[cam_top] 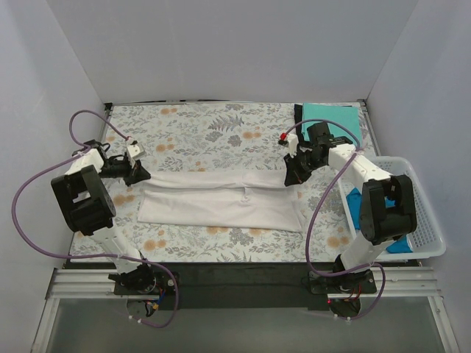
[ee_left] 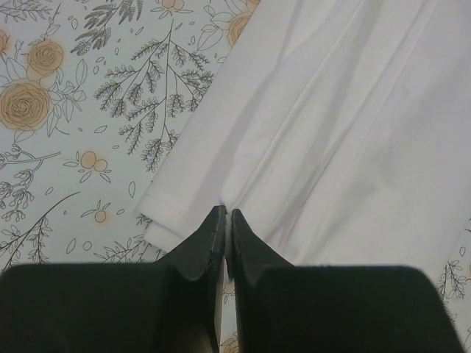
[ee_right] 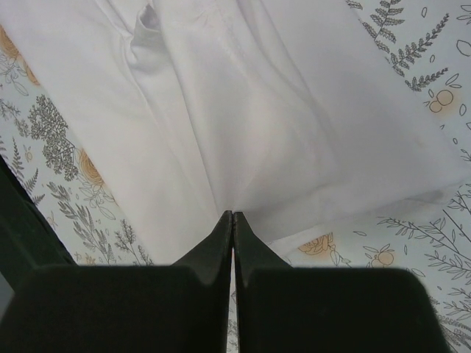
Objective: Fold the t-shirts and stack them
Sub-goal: Fold the tshirt
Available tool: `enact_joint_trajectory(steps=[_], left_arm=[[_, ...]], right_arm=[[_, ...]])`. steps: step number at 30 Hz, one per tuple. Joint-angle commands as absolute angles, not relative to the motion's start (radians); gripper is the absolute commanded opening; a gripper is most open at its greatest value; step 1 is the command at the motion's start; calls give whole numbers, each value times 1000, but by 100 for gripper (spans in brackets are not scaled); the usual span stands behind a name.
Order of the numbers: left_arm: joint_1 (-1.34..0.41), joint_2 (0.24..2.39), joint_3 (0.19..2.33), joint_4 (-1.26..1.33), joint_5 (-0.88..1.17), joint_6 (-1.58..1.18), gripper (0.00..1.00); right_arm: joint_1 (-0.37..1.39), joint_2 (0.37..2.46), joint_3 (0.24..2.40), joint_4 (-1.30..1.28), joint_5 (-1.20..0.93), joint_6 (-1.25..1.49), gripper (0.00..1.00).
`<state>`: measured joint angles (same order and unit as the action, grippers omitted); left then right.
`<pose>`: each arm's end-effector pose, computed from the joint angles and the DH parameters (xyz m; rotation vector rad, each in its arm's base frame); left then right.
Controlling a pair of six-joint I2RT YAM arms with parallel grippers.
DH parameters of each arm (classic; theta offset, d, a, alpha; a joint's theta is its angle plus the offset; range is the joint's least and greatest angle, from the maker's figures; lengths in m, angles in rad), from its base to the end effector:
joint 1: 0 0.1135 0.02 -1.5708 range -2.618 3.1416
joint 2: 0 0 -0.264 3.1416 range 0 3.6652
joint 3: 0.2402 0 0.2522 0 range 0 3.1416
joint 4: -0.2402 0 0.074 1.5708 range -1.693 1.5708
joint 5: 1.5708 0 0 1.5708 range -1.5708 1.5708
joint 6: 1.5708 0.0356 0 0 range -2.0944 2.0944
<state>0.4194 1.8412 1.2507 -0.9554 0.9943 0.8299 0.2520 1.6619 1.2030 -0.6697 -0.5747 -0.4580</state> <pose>0.3133 0.1070 0.1880 0.4939 2.2948 -1.0161 0.3193 0.1022 0.2278 -1.0509 2.3449 0.6944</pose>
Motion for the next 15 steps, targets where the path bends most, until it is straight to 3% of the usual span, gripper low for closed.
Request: enact_joint_trajectory(steps=[1, 8, 15], left_arm=[[425, 1805, 1241, -882, 986, 813, 0], [428, 1815, 1325, -876, 1037, 724, 0], [451, 1818, 1384, -903, 1065, 713, 0]], right_arm=[[258, 1634, 1195, -638, -577, -472, 1], [255, 1644, 1293, -644, -577, -459, 1], [256, 1617, 1244, -649, -581, -463, 1]])
